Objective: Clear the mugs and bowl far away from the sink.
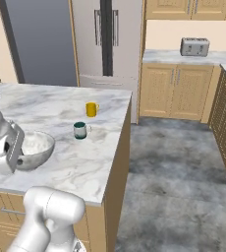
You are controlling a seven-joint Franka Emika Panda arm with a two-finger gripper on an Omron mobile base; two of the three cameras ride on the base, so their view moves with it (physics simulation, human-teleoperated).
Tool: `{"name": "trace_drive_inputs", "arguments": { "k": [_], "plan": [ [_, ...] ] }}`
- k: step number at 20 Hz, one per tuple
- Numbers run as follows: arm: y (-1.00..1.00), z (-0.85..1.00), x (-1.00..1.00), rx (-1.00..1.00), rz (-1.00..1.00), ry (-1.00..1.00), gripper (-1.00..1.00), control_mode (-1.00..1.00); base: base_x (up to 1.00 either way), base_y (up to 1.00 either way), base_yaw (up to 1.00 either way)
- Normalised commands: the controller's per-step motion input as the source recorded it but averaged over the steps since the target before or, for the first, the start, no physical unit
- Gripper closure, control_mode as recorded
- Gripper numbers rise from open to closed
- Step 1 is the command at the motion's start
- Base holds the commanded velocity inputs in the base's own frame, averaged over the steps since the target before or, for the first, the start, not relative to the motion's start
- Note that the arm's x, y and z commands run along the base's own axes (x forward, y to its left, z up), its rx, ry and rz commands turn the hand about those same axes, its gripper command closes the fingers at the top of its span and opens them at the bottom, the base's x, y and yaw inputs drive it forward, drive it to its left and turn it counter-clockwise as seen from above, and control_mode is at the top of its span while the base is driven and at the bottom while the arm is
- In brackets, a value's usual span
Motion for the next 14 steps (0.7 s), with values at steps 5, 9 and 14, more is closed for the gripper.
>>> {"name": "trace_drive_inputs", "arguments": {
  "k": [5,9,14],
  "plan": [
    [0.34,-0.4,0.64,0.02,0.04,-0.03,1.0,-1.0,0.0,0.0,0.0],
    [0.22,-0.21,0.63,0.0,0.0,0.0,1.0,-1.0,0.0,0.0,0.0],
    [0.18,-0.37,0.48,0.0,0.0,0.0,1.0,-1.0,0.0,0.0,0.0]
  ]
}}
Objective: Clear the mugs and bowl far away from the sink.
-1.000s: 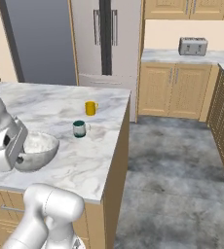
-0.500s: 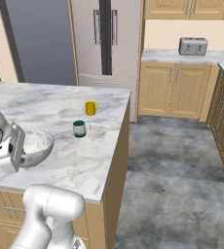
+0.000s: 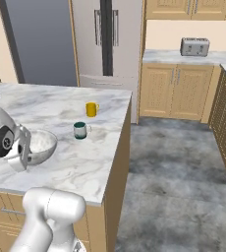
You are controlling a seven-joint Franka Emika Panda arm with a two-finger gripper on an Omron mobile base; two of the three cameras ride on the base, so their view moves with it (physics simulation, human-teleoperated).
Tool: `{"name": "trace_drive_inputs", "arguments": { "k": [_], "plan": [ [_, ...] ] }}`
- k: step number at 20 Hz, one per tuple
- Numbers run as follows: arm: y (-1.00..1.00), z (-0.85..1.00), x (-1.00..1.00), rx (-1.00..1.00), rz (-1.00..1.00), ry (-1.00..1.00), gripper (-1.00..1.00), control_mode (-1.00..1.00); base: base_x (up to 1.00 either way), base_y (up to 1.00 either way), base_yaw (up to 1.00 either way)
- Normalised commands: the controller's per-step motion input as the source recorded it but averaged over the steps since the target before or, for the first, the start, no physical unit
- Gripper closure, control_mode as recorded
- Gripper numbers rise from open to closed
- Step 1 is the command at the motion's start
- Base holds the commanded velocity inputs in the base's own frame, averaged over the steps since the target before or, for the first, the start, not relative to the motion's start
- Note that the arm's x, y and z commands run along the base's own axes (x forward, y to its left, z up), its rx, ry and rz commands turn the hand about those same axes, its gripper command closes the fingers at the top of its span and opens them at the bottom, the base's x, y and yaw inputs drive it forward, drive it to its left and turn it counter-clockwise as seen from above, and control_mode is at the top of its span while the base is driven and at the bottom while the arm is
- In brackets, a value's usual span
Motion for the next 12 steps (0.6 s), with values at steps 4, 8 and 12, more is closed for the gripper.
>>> {"name": "trace_drive_inputs", "arguments": {
  "k": [4,8,12],
  "plan": [
    [0.25,-0.51,0.46,0.0,0.0,0.03,1.0,-1.0,0.0,0.0,0.0],
    [0.26,-0.54,0.46,0.0,0.0,0.0,1.0,-1.0,0.0,0.0,0.0],
    [0.3,-0.64,0.44,0.0,0.0,0.0,1.0,-1.0,0.0,0.0,0.0]
  ]
}}
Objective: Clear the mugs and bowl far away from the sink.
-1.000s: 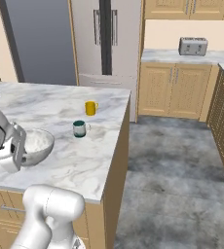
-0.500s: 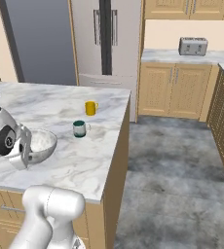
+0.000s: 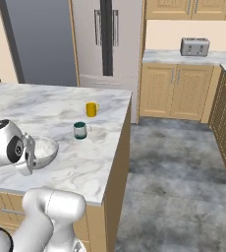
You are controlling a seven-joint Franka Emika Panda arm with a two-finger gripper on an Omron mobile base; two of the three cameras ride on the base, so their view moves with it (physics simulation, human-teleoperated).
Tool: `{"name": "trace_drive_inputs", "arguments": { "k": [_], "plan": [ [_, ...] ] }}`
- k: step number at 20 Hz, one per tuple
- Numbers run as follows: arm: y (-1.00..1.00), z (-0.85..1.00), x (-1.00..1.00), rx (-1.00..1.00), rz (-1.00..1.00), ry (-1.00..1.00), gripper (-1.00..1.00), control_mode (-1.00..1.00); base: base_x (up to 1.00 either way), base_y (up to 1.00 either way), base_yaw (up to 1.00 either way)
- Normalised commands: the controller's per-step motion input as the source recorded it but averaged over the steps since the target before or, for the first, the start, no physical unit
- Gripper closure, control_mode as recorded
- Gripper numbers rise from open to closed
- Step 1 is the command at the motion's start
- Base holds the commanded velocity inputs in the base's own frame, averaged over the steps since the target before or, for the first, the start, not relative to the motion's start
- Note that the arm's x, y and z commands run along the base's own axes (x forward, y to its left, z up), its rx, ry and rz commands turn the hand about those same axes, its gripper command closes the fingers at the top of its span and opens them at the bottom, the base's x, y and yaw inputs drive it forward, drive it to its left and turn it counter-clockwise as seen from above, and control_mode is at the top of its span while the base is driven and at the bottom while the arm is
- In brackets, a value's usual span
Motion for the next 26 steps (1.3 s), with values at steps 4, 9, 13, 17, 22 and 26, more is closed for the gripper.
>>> {"name": "trace_drive_inputs", "arguments": {
  "k": [4,9,13,17,22,26],
  "plan": [
    [0.37,-0.7,0.43,0.0,0.0,0.0,1.0,-1.0,0.0,0.0,0.0],
    [0.39,-0.69,0.44,0.0,0.0,0.01,1.0,-1.0,0.0,0.0,0.0],
    [0.41,-0.27,0.3,0.0,0.0,0.01,-1.0,-1.0,0.0,0.0,0.0],
    [0.19,0.04,0.01,0.0,0.0,0.0,-1.0,-1.0,0.0,0.0,0.0],
    [0.19,0.42,0.0,0.0,0.0,0.0,-1.0,-1.0,0.0,0.0,0.0],
    [0.13,0.55,0.0,0.0,0.0,0.0,-1.0,-1.0,0.0,0.0,0.0]
  ]
}}
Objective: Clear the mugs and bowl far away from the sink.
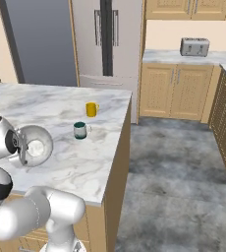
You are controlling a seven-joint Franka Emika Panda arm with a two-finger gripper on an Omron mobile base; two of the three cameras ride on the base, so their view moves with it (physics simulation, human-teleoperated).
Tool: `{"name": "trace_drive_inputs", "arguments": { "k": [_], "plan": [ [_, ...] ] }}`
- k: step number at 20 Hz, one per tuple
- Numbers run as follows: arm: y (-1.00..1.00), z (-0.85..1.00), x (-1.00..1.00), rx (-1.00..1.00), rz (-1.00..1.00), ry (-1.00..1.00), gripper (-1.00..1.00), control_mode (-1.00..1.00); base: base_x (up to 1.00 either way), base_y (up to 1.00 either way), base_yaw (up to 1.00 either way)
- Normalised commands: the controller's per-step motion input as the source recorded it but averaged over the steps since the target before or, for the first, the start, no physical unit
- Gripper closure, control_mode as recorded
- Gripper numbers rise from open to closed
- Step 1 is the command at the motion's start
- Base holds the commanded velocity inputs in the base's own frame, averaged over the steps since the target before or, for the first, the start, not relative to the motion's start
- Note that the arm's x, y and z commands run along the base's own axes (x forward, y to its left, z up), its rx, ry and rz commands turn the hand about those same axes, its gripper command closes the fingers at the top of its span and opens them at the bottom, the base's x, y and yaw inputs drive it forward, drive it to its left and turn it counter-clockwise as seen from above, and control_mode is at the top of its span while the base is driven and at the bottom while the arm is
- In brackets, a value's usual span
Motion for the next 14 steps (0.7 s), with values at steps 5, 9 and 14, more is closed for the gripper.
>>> {"name": "trace_drive_inputs", "arguments": {
  "k": [5,9,14],
  "plan": [
    [0.06,0.7,0.0,0.0,0.0,-0.05,-1.0,-1.0,0.0,0.0,0.0],
    [0.0,0.48,0.2,0.0,0.0,-0.07,-1.0,-1.0,0.0,0.0,0.0],
    [0.0,0.03,0.87,0.02,0.07,-0.02,-1.0,-1.0,0.0,0.0,0.0]
  ]
}}
